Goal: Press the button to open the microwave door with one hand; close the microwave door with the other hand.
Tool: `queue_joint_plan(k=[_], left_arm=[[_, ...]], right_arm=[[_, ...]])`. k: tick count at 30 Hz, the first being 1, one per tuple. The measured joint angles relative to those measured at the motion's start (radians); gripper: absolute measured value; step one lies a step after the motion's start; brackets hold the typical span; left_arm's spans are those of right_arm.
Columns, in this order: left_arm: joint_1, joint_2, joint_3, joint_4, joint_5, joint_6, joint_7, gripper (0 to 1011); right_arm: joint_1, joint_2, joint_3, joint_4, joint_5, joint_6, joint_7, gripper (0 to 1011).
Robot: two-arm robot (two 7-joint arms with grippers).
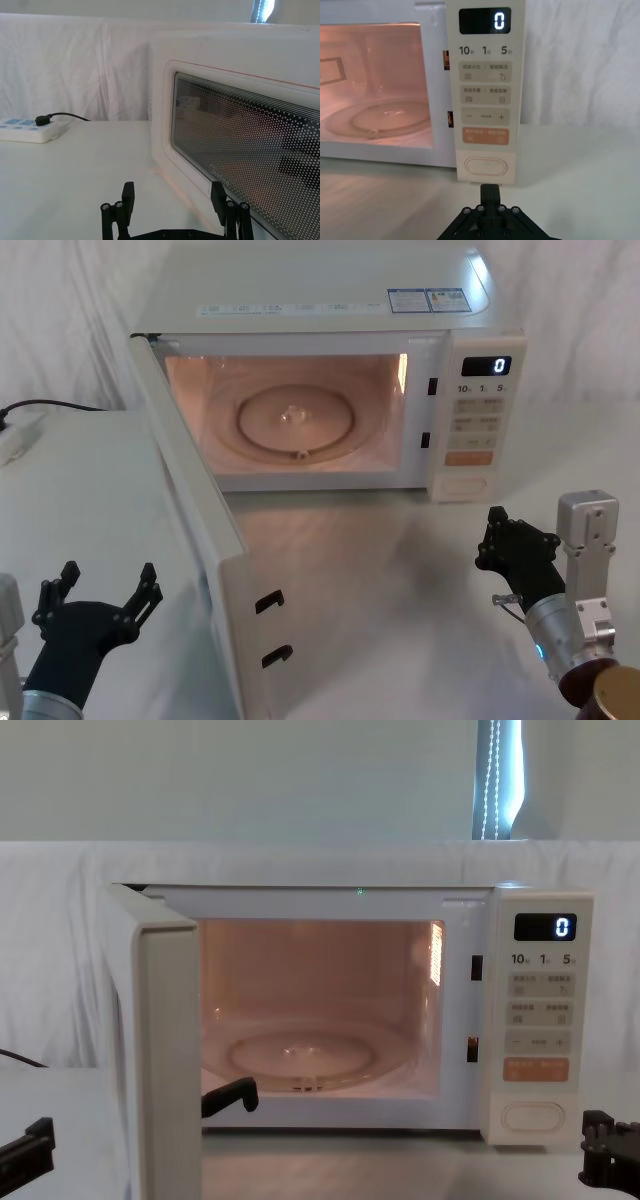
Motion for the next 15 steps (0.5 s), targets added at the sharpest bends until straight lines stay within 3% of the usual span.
queue_joint_plan(k=[15], left_arm=[[0.000, 0.000, 0.000, 0.000, 0.000, 0.000, 0.000, 1001]], right_arm=[[-0.004, 0.002, -0.004, -0.005, -0.003, 0.004, 0.004, 0]])
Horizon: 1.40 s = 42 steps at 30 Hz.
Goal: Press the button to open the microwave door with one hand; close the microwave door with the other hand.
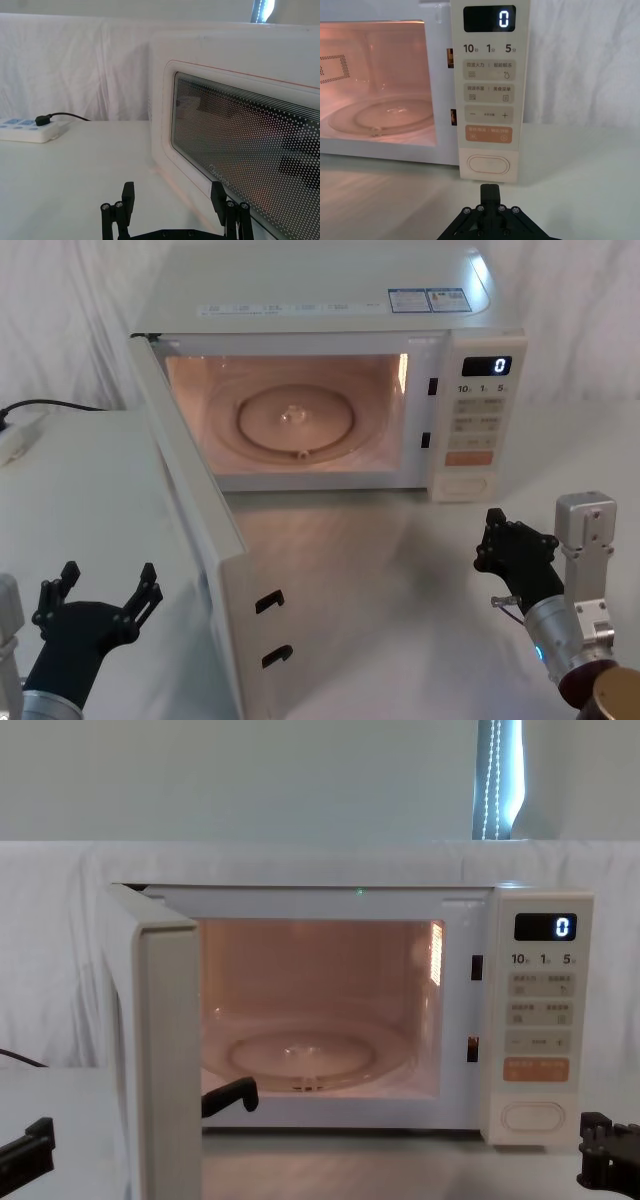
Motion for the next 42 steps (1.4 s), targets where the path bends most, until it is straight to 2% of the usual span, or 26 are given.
queue_joint_plan(k=[16, 20, 21, 22, 27, 32, 36, 38, 42], left_arm=[[0.000, 0.000, 0.000, 0.000, 0.000, 0.000, 0.000, 1001], [0.000, 0.000, 0.000, 0.000, 0.000, 0.000, 0.000, 933], [0.000, 0.000, 0.000, 0.000, 0.000, 0.000, 0.000, 872], [0.000, 0.000, 0.000, 0.000, 0.000, 0.000, 0.000, 872], [0.000, 0.000, 0.000, 0.000, 0.000, 0.000, 0.000, 734], [0.000, 0.000, 0.000, 0.000, 0.000, 0.000, 0.000, 547], [0.000, 0.000, 0.000, 0.000, 0.000, 0.000, 0.000, 472], [0.000, 0.000, 0.000, 0.000, 0.000, 0.000, 0.000, 337], [0.000, 0.000, 0.000, 0.000, 0.000, 0.000, 0.000, 262]], right_arm=[[0.002, 0.000, 0.000, 0.003, -0.001, -0.001, 0.000, 0], [0.002, 0.000, 0.000, 0.004, -0.001, -0.001, 0.000, 0], [0.002, 0.000, 0.000, 0.004, -0.001, -0.001, 0.000, 0], [0.002, 0.000, 0.000, 0.004, -0.001, -0.001, 0.000, 0], [0.003, 0.000, 0.000, 0.004, -0.001, -0.001, 0.000, 0], [0.003, 0.000, 0.000, 0.004, -0.001, -0.001, 0.000, 0], [0.003, 0.000, 0.000, 0.004, -0.001, -0.001, 0.000, 0], [0.002, 0.000, 0.000, 0.004, -0.001, -0.001, 0.000, 0], [0.002, 0.000, 0.000, 0.004, -0.001, -0.001, 0.000, 0]])
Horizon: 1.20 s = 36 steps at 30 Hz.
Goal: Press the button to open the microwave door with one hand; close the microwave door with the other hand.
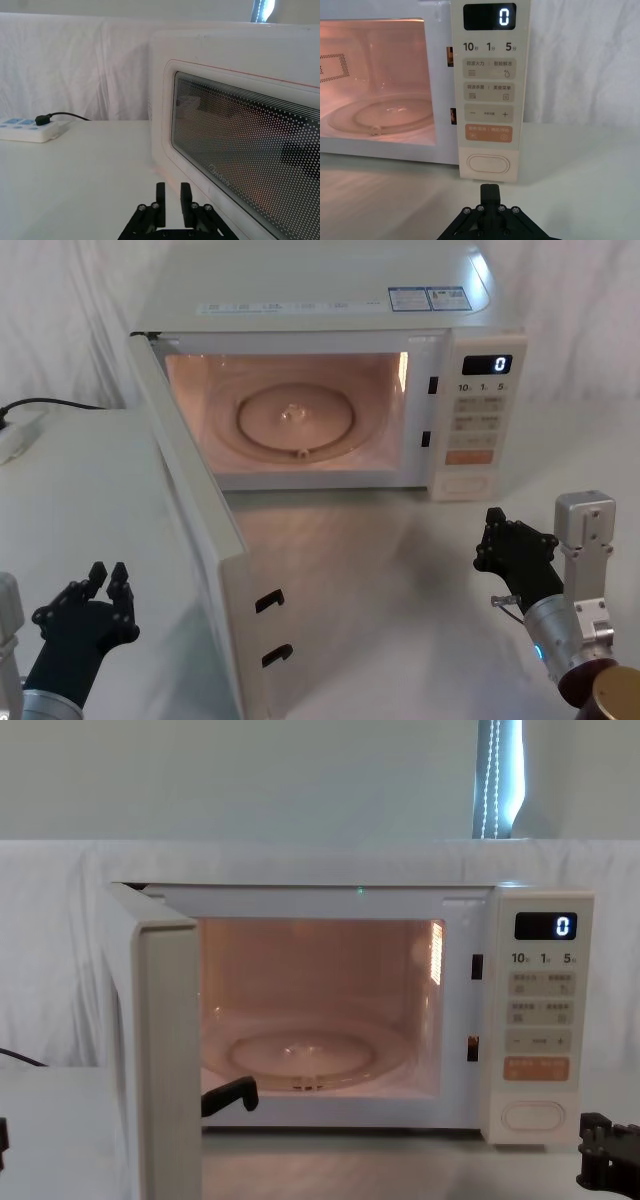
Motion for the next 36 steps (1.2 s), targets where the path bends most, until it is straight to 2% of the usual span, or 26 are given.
queue_joint_plan(k=[1, 8, 20, 36], left_arm=[[0.000, 0.000, 0.000, 0.000, 0.000, 0.000, 0.000, 195], [0.000, -0.003, -0.002, -0.001, 0.004, 0.003, -0.002, 0], [0.000, -0.025, -0.025, -0.041, 0.021, 0.023, -0.032, 0], [0.003, -0.047, -0.048, -0.132, 0.032, 0.044, -0.088, 0]], right_arm=[[0.000, 0.000, 0.000, 0.000, 0.000, 0.000, 0.000, 0], [0.000, 0.000, 0.000, 0.000, 0.000, 0.000, 0.000, 0], [0.000, 0.000, 0.000, 0.000, 0.000, 0.000, 0.000, 0], [0.000, 0.000, 0.000, 0.000, 0.000, 0.000, 0.000, 0]])
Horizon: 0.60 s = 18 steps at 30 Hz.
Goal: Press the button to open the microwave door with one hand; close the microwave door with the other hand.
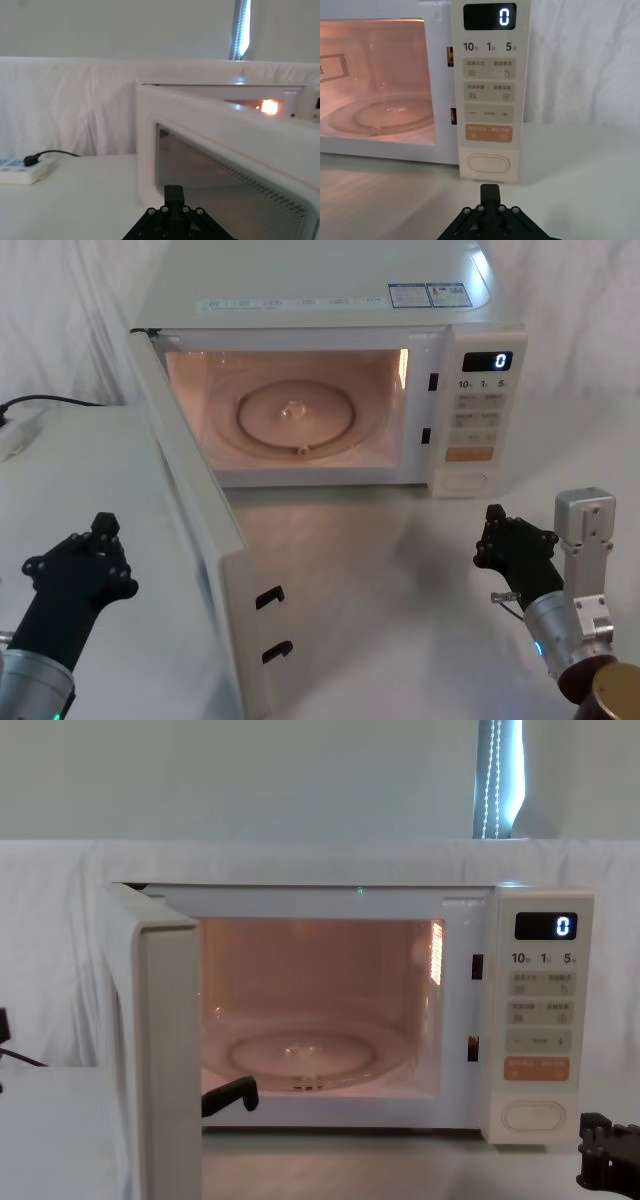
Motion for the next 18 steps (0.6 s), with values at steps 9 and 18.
queue_joint_plan(k=[9, 18], left_arm=[[-0.022, 0.013, 0.008, -0.023, -0.022, 0.030, -0.040, 0], [-0.060, 0.033, 0.041, -0.024, -0.019, 0.040, -0.061, 0]], right_arm=[[0.000, 0.000, 0.000, 0.000, 0.000, 0.000, 0.000, 0], [0.000, 0.000, 0.000, 0.000, 0.000, 0.000, 0.000, 0]])
